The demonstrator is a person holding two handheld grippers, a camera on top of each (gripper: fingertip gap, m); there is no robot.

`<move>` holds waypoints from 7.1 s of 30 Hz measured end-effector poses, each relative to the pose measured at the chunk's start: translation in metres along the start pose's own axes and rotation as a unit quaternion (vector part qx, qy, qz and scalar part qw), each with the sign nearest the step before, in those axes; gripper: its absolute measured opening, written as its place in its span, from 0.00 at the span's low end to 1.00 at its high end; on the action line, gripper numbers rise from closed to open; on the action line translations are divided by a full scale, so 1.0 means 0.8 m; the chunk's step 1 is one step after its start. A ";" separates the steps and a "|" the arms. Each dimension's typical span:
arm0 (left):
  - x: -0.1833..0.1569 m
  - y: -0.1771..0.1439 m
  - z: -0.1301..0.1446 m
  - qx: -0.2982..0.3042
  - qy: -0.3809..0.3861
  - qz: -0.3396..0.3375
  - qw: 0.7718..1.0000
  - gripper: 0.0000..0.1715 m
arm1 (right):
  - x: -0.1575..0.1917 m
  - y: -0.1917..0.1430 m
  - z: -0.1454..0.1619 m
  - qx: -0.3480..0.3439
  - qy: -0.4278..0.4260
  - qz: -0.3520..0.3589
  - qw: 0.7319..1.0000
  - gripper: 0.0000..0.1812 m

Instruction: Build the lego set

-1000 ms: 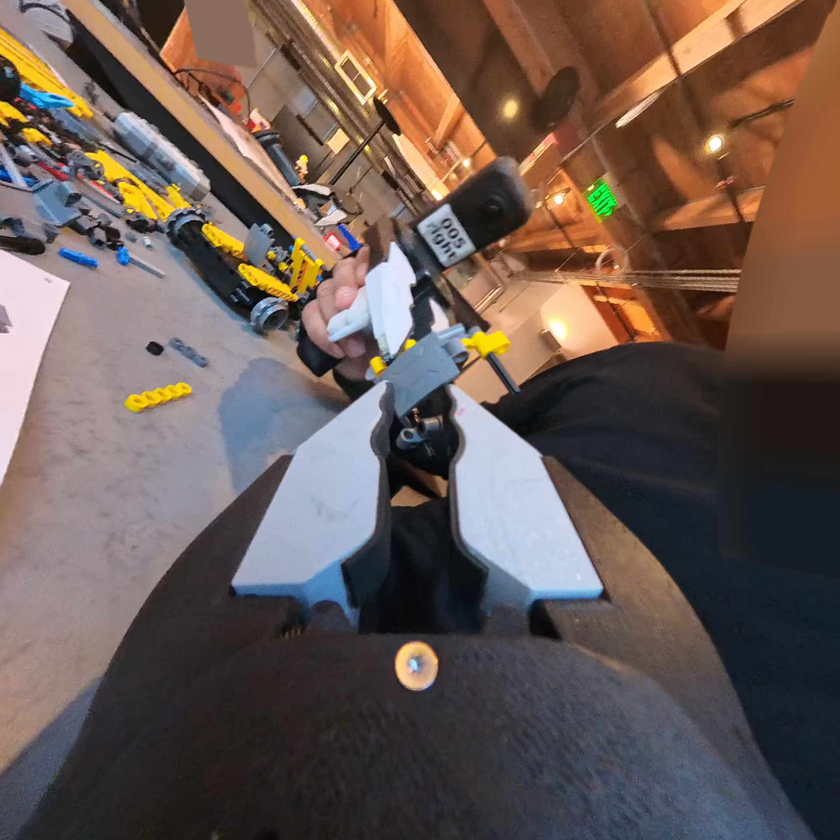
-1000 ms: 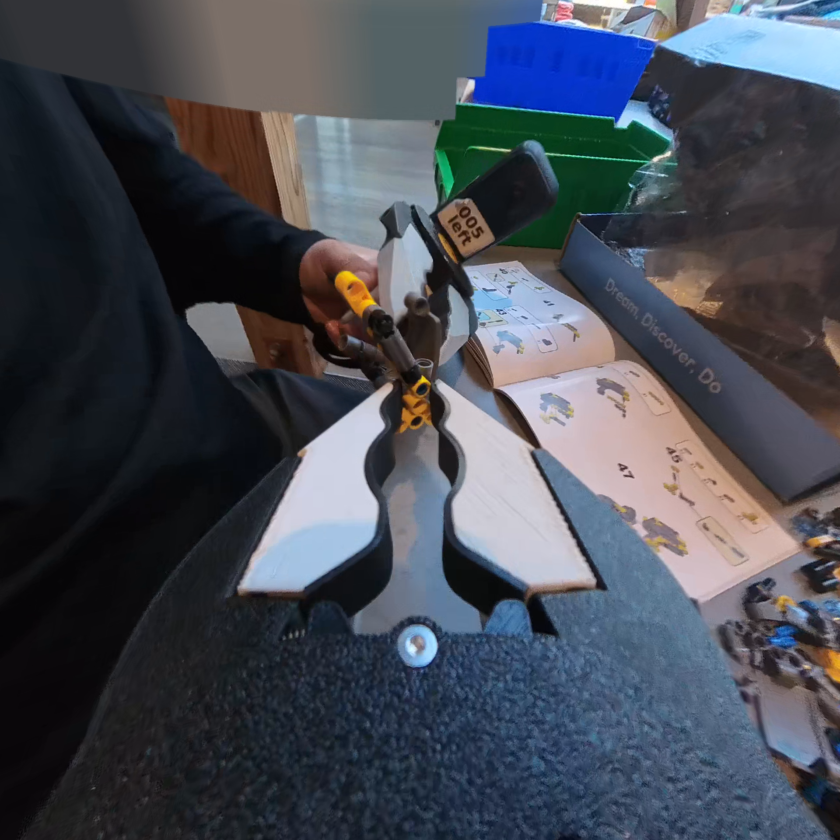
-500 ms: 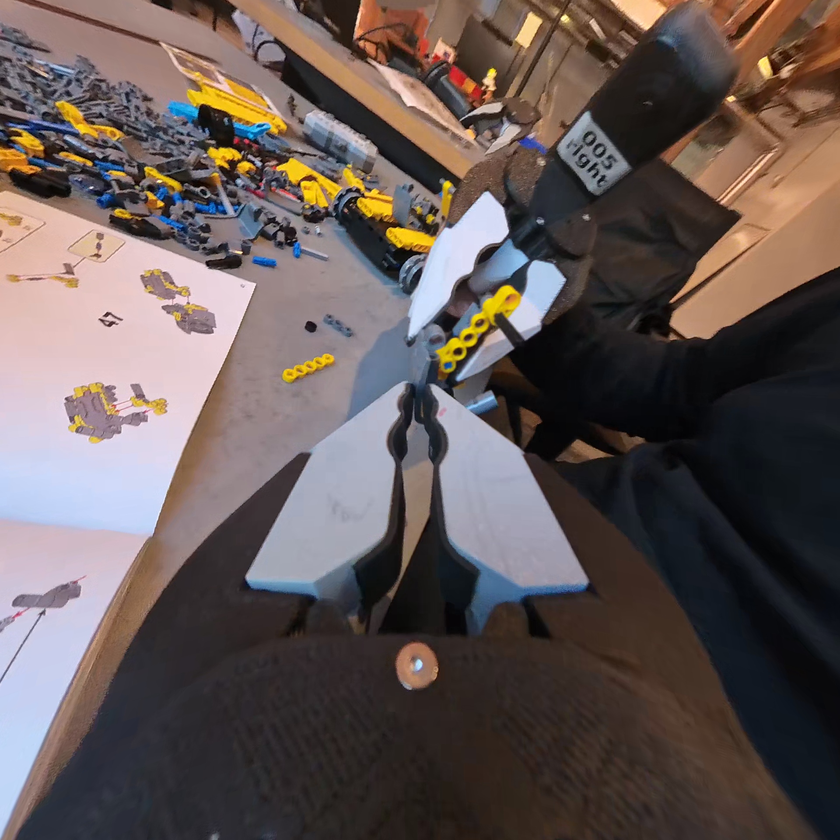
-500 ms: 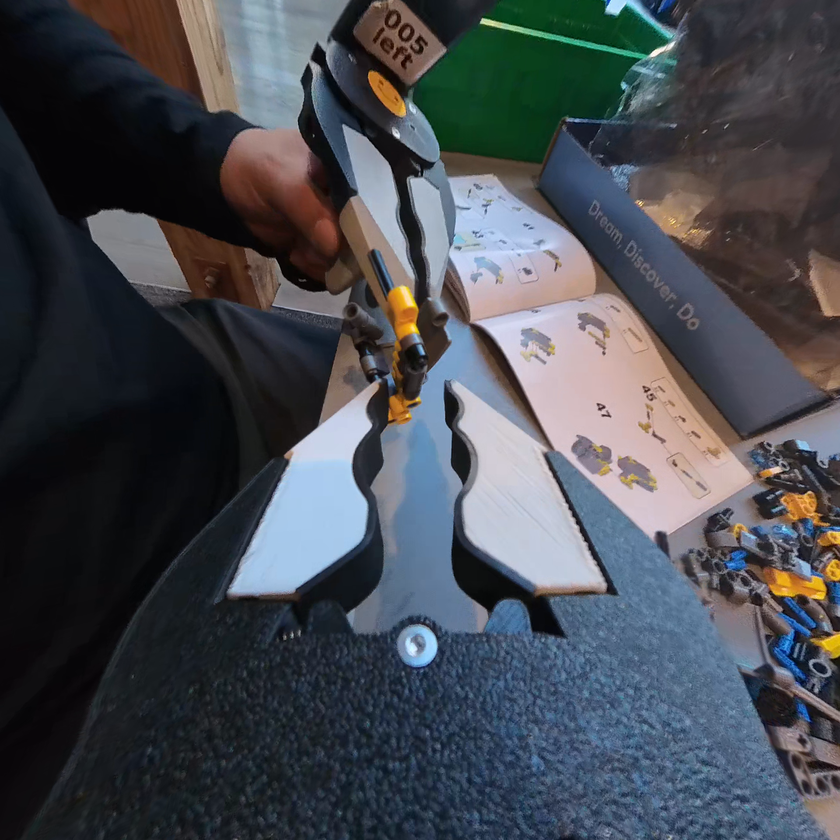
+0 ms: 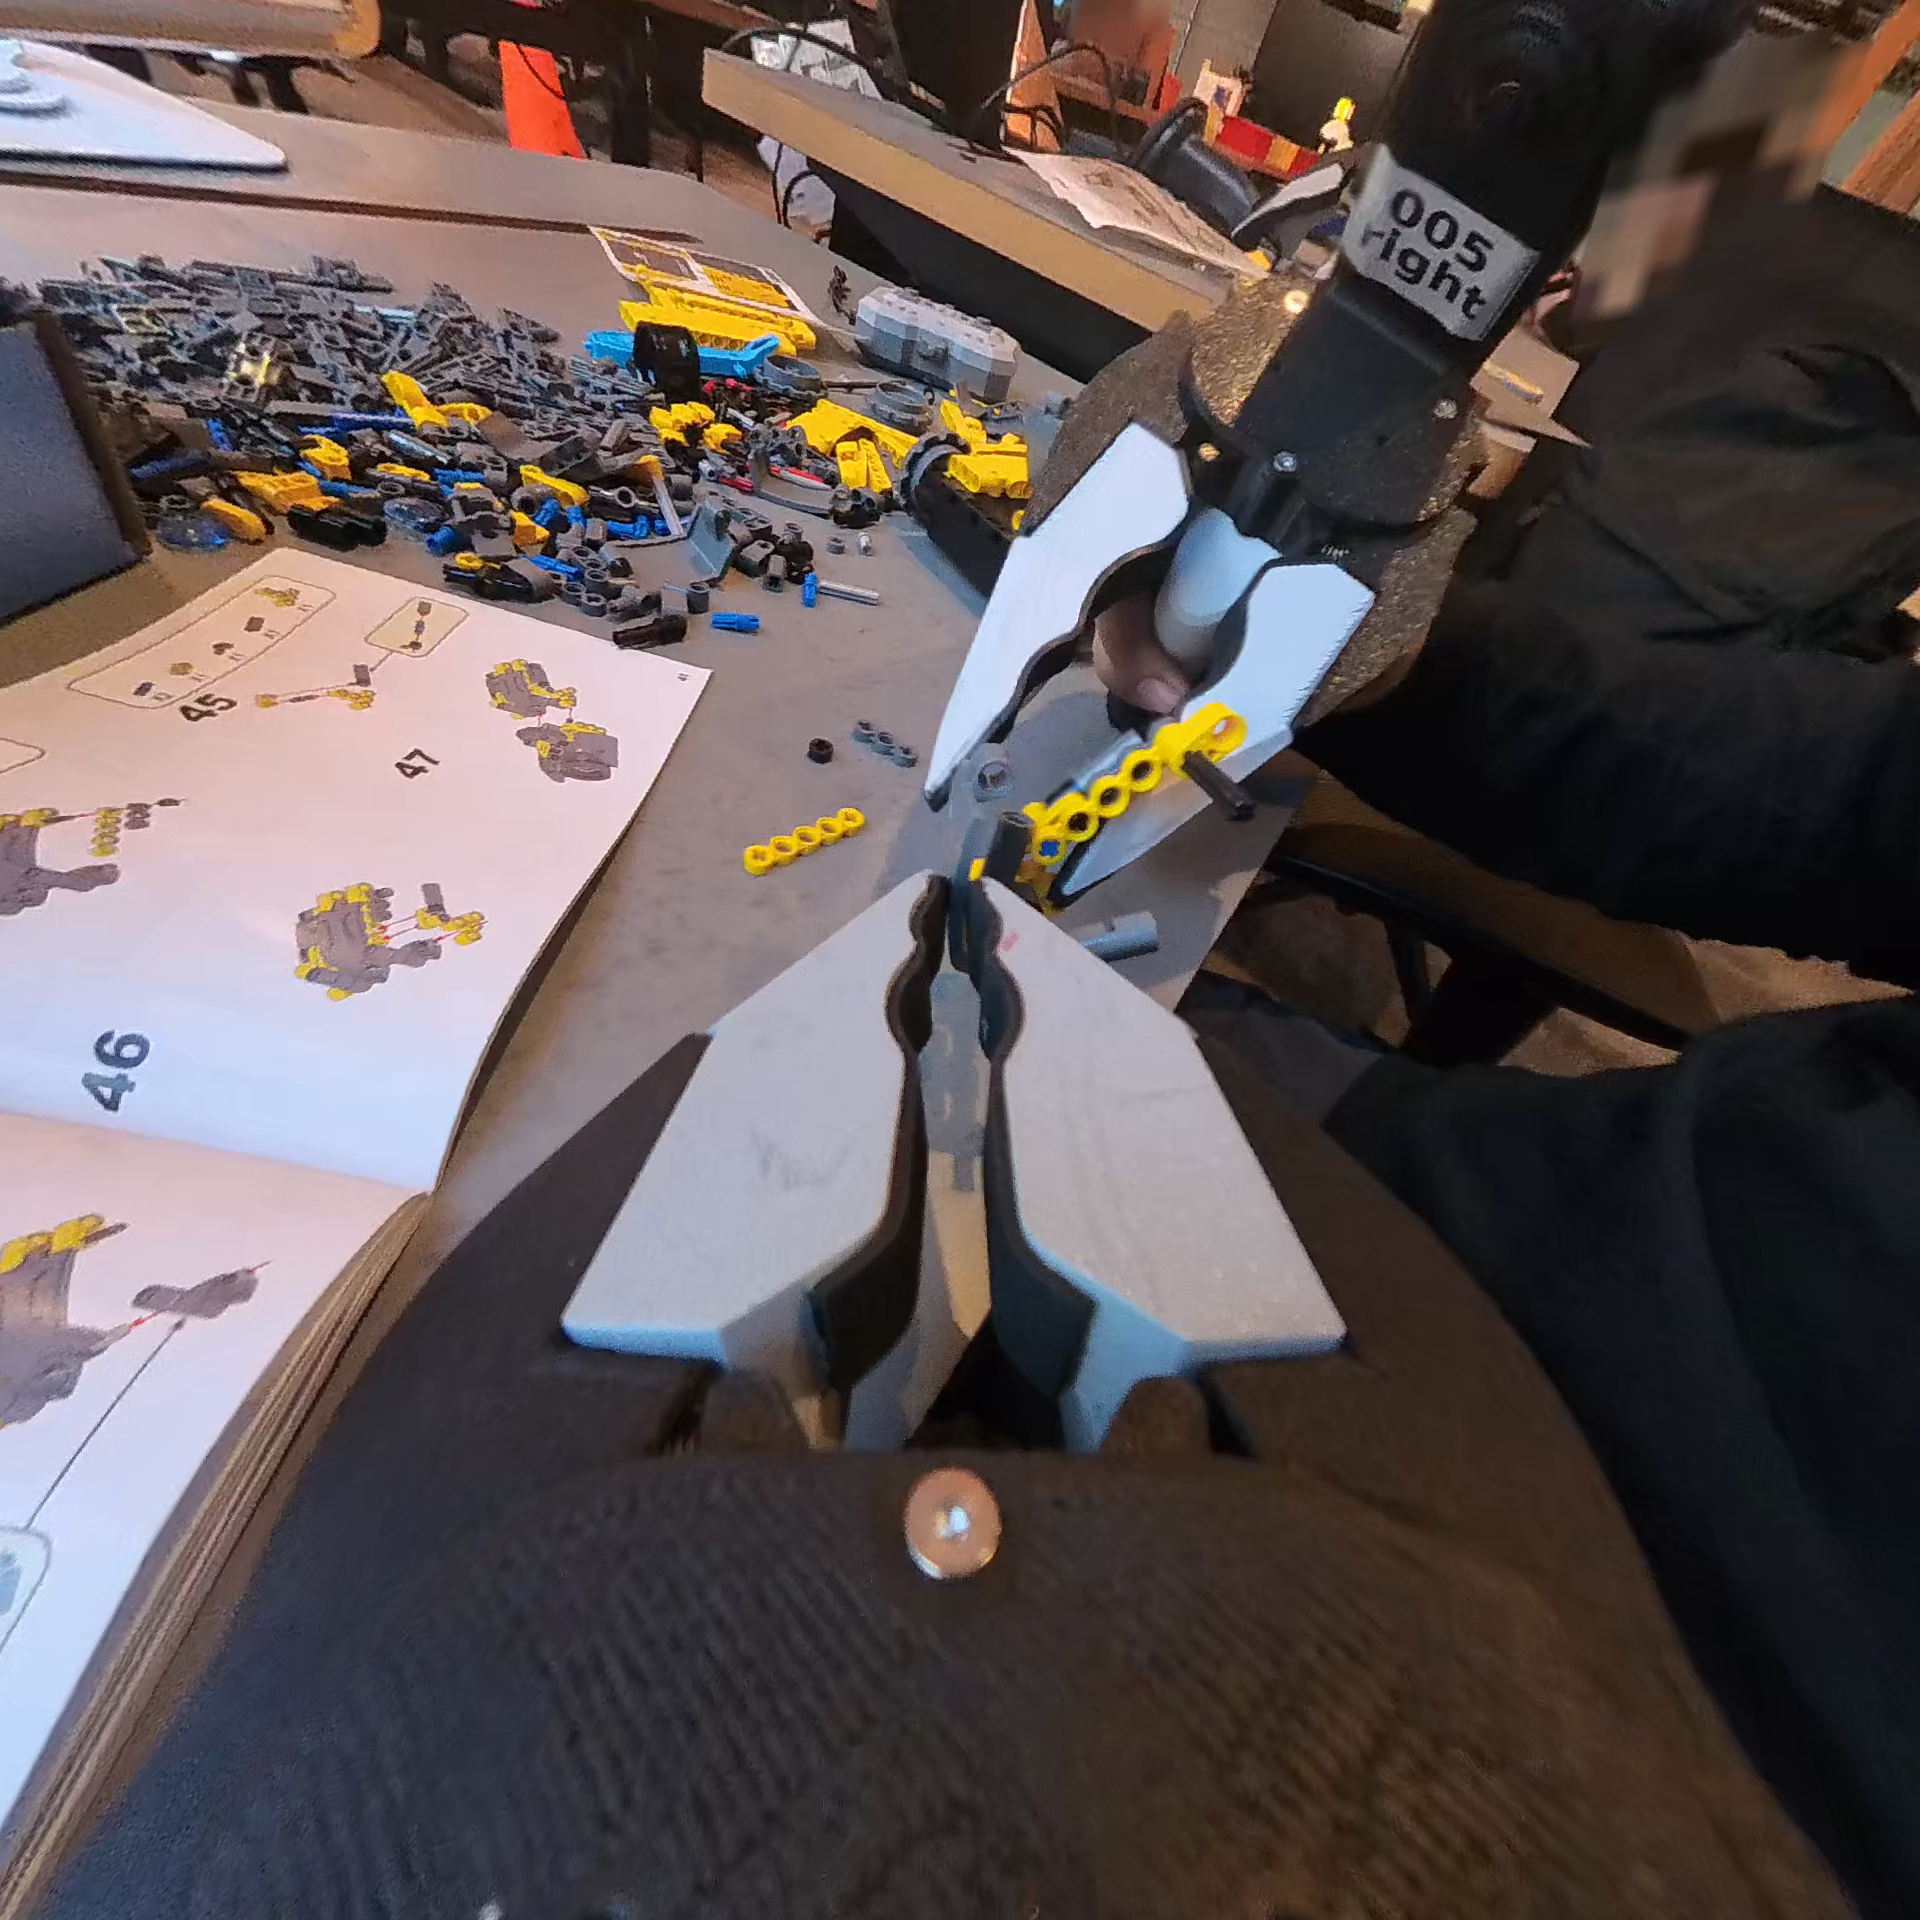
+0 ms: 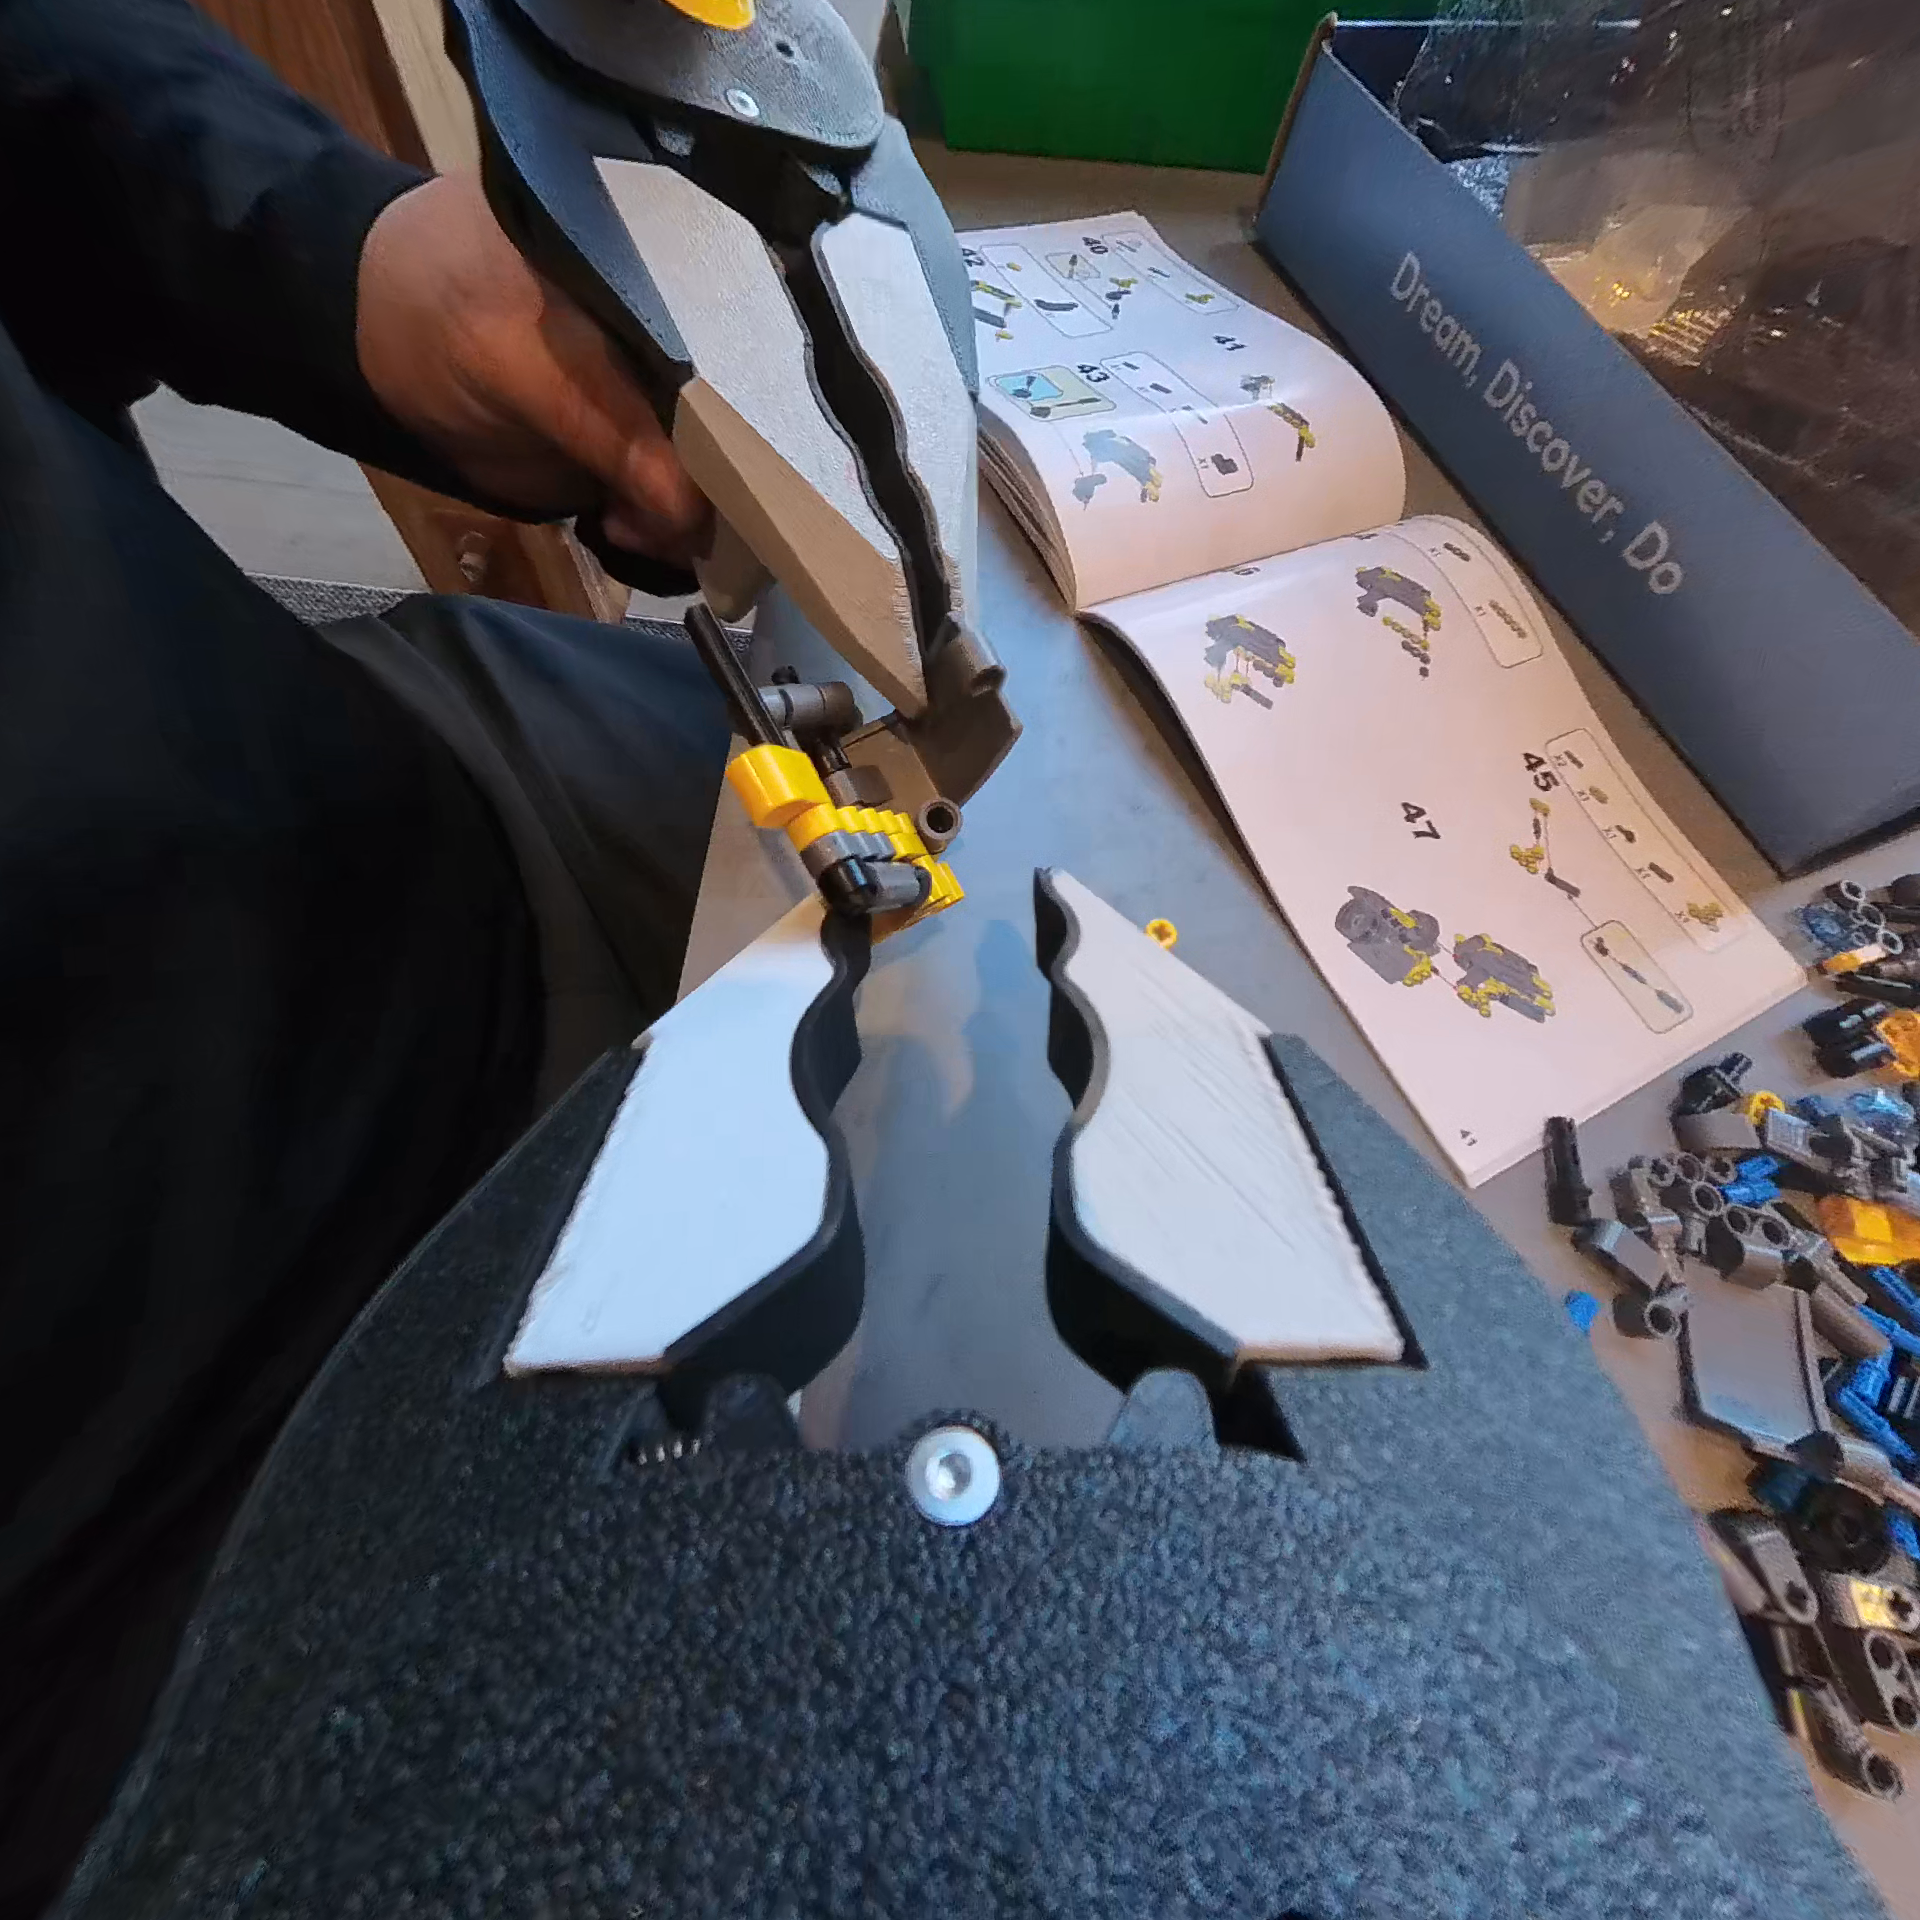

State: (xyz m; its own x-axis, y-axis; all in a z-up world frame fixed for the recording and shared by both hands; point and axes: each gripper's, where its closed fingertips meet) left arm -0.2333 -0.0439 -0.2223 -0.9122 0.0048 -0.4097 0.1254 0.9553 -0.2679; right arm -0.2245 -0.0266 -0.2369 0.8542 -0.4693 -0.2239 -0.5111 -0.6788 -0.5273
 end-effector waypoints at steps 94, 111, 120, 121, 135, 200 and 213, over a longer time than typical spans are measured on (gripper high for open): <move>-0.011 -0.059 0.085 0.094 -0.009 -0.044 0.995 0.12 | -0.013 0.053 0.014 0.073 0.150 -0.043 0.985 0.12; -0.008 -0.058 0.085 0.095 -0.006 -0.048 0.994 0.11 | -0.013 0.052 0.014 0.071 0.143 -0.043 0.986 0.12; -0.007 -0.059 0.085 0.095 -0.007 -0.047 0.994 0.10 | -0.013 0.053 0.014 0.071 0.144 -0.043 0.986 0.12; -0.007 -0.059 0.085 0.096 -0.007 -0.047 0.994 0.10 | -0.013 0.053 0.014 0.071 0.144 -0.043 0.986 0.12; 0.001 -0.063 0.077 0.081 -0.001 -0.064 0.995 0.09 | -0.014 0.053 0.014 0.070 0.138 -0.036 0.987 0.13; 0.042 0.044 0.038 0.197 0.223 -0.197 0.934 0.04 | -0.053 -0.025 0.065 0.106 0.211 0.213 0.948 0.09; 0.031 0.029 0.037 0.201 0.160 -0.133 0.957 0.14 | -0.070 -0.099 0.045 0.012 0.281 0.205 0.937 0.22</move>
State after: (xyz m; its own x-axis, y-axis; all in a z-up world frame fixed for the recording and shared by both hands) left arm -0.2413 -0.0308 -0.2644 -0.9975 -0.0701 -0.0093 -0.0461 0.7446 -0.6659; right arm -0.2284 0.0740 -0.2119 0.3973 -0.9162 0.0521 -0.7778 -0.3664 -0.5107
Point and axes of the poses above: each gripper's, where its closed fingertips meet, y out along the fingers, z out of its underside, x = y × z across the jaws, and after that the axes turned 8 degrees about -y, right-handed
